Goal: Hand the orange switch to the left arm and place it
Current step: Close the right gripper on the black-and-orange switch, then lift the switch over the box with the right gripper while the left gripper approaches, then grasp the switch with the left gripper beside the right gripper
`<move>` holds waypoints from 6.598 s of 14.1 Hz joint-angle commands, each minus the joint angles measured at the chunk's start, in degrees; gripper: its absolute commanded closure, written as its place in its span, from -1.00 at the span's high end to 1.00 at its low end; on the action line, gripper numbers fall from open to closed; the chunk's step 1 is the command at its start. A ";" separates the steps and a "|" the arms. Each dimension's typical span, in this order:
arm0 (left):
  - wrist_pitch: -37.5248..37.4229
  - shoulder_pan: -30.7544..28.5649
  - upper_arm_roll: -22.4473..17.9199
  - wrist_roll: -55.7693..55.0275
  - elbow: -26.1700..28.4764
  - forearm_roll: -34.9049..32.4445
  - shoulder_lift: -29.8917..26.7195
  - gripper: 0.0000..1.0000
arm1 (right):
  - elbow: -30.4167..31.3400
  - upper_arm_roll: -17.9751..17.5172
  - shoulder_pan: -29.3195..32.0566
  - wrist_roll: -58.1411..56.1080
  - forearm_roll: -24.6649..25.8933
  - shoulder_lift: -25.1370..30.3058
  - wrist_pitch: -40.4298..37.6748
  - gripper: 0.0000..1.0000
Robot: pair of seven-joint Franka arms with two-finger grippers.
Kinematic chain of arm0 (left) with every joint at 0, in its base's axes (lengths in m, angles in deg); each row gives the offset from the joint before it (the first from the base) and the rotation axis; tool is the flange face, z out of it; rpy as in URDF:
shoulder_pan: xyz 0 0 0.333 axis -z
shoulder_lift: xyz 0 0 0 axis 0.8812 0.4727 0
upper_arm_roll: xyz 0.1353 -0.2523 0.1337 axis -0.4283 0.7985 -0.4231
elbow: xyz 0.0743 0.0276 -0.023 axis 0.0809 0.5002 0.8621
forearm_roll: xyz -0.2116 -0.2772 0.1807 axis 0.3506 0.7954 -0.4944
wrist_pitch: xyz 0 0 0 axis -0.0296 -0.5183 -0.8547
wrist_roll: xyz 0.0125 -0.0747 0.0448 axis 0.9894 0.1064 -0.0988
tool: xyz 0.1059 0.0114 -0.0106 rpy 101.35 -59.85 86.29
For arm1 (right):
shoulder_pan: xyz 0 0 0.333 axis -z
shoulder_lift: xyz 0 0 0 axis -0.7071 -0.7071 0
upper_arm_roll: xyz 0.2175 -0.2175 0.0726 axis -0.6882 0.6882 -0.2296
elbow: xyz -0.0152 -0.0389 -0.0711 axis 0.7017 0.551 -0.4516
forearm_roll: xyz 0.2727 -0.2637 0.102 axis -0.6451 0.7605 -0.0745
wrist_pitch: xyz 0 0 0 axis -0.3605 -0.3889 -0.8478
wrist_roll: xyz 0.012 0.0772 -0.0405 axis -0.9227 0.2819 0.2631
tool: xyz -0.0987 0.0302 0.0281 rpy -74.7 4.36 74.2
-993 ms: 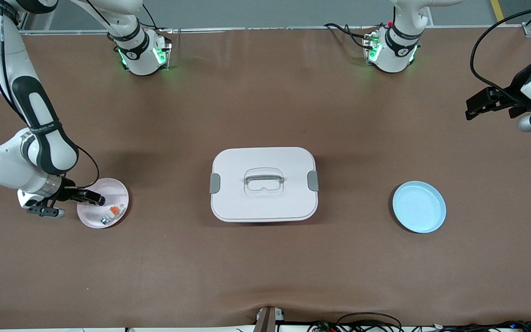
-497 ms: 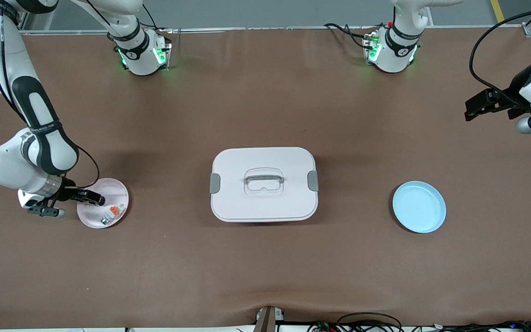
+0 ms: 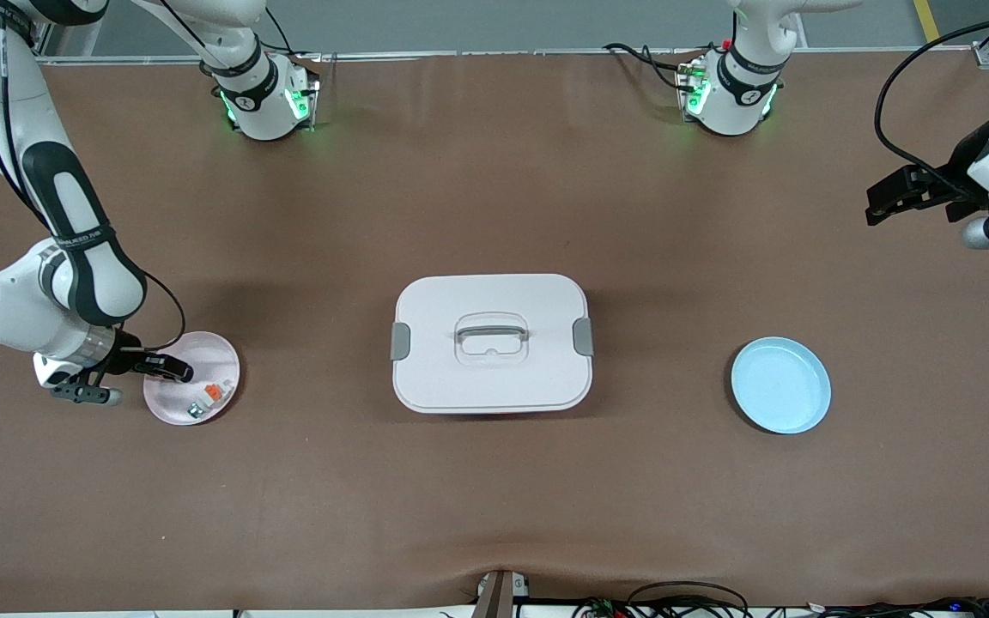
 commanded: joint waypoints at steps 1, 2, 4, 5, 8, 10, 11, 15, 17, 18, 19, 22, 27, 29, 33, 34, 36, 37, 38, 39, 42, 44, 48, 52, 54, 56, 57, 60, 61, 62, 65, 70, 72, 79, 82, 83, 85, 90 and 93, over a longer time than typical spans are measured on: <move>-1.03 -0.40 0.25 0.04 -0.57 -0.66 -0.37 1.00 | -0.46 -0.39 0.18 1.04 -1.07 0.68 -2.33 -1.00; -1.03 -0.40 0.25 0.22 -0.74 -0.39 -0.37 1.00 | -1.42 -0.39 0.00 2.18 -1.07 0.85 -4.26 -1.00; -1.03 -0.49 0.25 0.04 -0.83 -0.22 -0.37 1.00 | -3.35 -0.39 -0.09 4.20 -1.07 1.29 -7.87 -1.00; -0.95 -0.49 0.25 -0.04 -0.83 -0.22 -0.37 1.00 | -4.14 -0.39 -0.09 5.34 -1.07 1.82 -9.45 -1.00; -0.42 -0.05 0.25 -0.31 -0.83 -0.30 -0.20 1.00 | -5.82 -0.48 -0.96 8.42 -0.98 3.13 -13.67 -1.00; 0.72 0.13 0.25 -0.31 -0.83 -0.39 0.07 1.00 | -6.78 -0.48 -2.63 13.41 -0.89 4.71 -17.18 -1.00; 0.81 0.13 0.25 -0.31 -0.83 -0.48 0.07 1.00 | -7.05 -0.39 -3.86 16.92 -0.89 5.68 -18.77 -1.00; 4.76 -0.05 0.25 -0.31 -0.75 -0.65 0.94 1.00 | -9.41 -0.57 -8.95 32.12 -0.89 9.02 -25.44 -1.00; 5.99 -0.13 0.25 -0.31 -0.66 -0.74 1.47 1.00 | -11.87 -0.57 -12.11 41.08 -0.89 10.08 -28.61 -1.00; 6.95 -0.14 0.25 -0.31 -0.66 -0.92 2.34 1.00 | -13.28 -0.57 -13.78 46.00 -0.98 10.52 -30.28 -1.00; 7.49 -0.40 0.25 -0.31 -0.57 -1.01 3.31 1.00 | -14.86 -0.66 -15.02 51.44 -1.07 10.70 -32.12 -1.00; 8.02 -0.40 0.25 -0.31 -0.66 -1.01 3.85 1.00 | -20.74 -1.71 -18.18 65.34 -1.68 10.79 -37.22 -1.00; 7.93 -0.40 0.43 1.01 -0.22 -0.48 3.67 1.00 | -27.86 -2.15 -24.68 85.47 -10.04 10.44 -38.12 -1.00; 6.45 -0.05 0.43 0.92 -0.22 -0.48 3.06 1.00 | -28.67 -2.06 -26.97 92.25 -10.38 10.17 -37.94 -1.00; 2.75 -0.05 3.58 -0.13 -0.22 -0.30 2.00 1.00 | -30.60 -2.15 -31.28 105.70 -10.82 9.74 -37.50 -1.00; 2.57 -0.22 4.55 -0.05 0.13 -0.22 2.00 1.00 | -31.48 -2.15 -32.77 109.21 -10.91 9.47 -36.89 -1.00; 3.88 -0.05 5.96 0.22 1.71 -0.30 2.00 1.00 | -33.50 -2.24 -35.58 116.85 -10.91 8.68 -33.56 -1.00; 3.98 -0.13 6.92 0.65 2.06 -0.13 2.00 1.00 | -34.90 -2.24 -36.64 120.28 -11.09 7.98 -32.16 -1.00; 3.98 -0.14 7.98 0.83 1.98 0.13 2.09 1.00 | -36.22 -2.24 -37.78 122.49 -11.26 7.10 -31.71 -1.00; 3.98 -0.14 8.77 0.83 2.07 1.44 2.09 1.00 | -37.54 -2.24 -38.58 124.69 -11.26 6.31 -31.61 -1.00; 4.59 -0.13 10.44 0.74 1.98 9.08 2.18 1.00 | -38.69 -2.24 -40.08 129.36 -11.35 5.60 -30.91 -1.00; 6.69 -0.31 10.45 0.83 1.98 16.27 2.61 1.00 | -38.69 -2.24 -41.04 131.56 -11.35 5.60 -30.56 -1.00; 15.11 1.53 11.23 1.27 1.45 25.17 7.52 1.00 | -39.13 -2.33 -42.01 135.43 -13.19 5.60 -28.36 -1.00; 22.25 2.32 12.82 1.54 0.14 32.98 13.59 1.00 | -40.71 -2.33 -42.89 137.89 -13.37 5.60 -28.10 -1.00; 23.22 3.55 12.91 1.45 -1.88 36.16 15.62 1.00 | -40.89 -2.24 -43.68 138.51 -13.29 5.60 -28.10 -1.00; 26.02 3.64 13.00 1.54 -2.59 38.62 16.24 1.00 | -40.89 -2.15 -44.03 138.51 -13.29 5.60 -27.92 -1.00; 27.60 4.25 13.69 1.54 -3.29 38.72 16.41 1.00 | -40.80 -2.15 -44.29 138.51 -13.29 5.60 -27.23 -1.00; 30.86 6.80 13.88 3.28 -5.23 38.63 17.46 1.00 | -40.80 -2.15 -44.39 138.51 -13.29 5.43 -26.43 -1.00; 31.22 6.98 13.88 5.99 -5.14 38.72 17.73 1.00 | -40.80 -2.15 -44.47 138.51 -13.29 5.16 -26.08 -1.00; 31.48 7.51 13.88 8.80 -5.14 38.81 18.43 1.00 | -40.80 -2.15 -44.82 138.51 -13.29 4.99 -25.64 -1.00; 33.15 9.43 14.05 9.80 -5.23 39.42 19.93 1.00 | -40.80 -2.06 -45.26 138.51 -13.11 4.11 -24.15 -1.00; 34.21 11.73 13.88 8.57 -5.05 42.41 20.81 1.00 | -40.89 -2.15 -45.35 138.42 -13.11 3.67 -23.26 -1.00; 34.30 12.60 13.88 8.66 -4.96 42.41 21.25 1.00 | -40.89 -2.15 -45.35 138.42 -13.11 3.67 -23.26 -1.00; 36.41 13.83 13.88 8.66 -5.14 42.50 23.44 1.00 | -40.89 -2.15 -45.35 138.33 -13.11 3.67 -23.26 -1.00; 38.69 14.71 13.88 8.57 -5.14 42.67 23.79 1.00 | -40.89 -2.15 -45.35 138.51 -13.20 3.49 -21.34 -1.00; 39.56 14.80 13.96 8.65 -5.23 42.59 24.15 1.00 | -40.80 -2.15 -45.61 138.42 -13.20 3.41 -20.98 -1.00; 42.02 15.68 13.88 8.74 -5.23 42.59 24.50 1.00 | -40.89 -2.15 -45.79 138.51 -13.11 2.79 -20.89 -1.00; 43.53 15.77 13.88 9.35 -5.32 42.59 25.29 0.82 | -40.80 -2.15 -45.88 138.42 -13.11 2.79 -20.89 -1.00; 43.79 16.38 13.88 9.71 -5.23 42.24 25.64 0.38 | -40.89 -2.15 -45.88 138.42 -13.20 2.79 -20.89 -1.00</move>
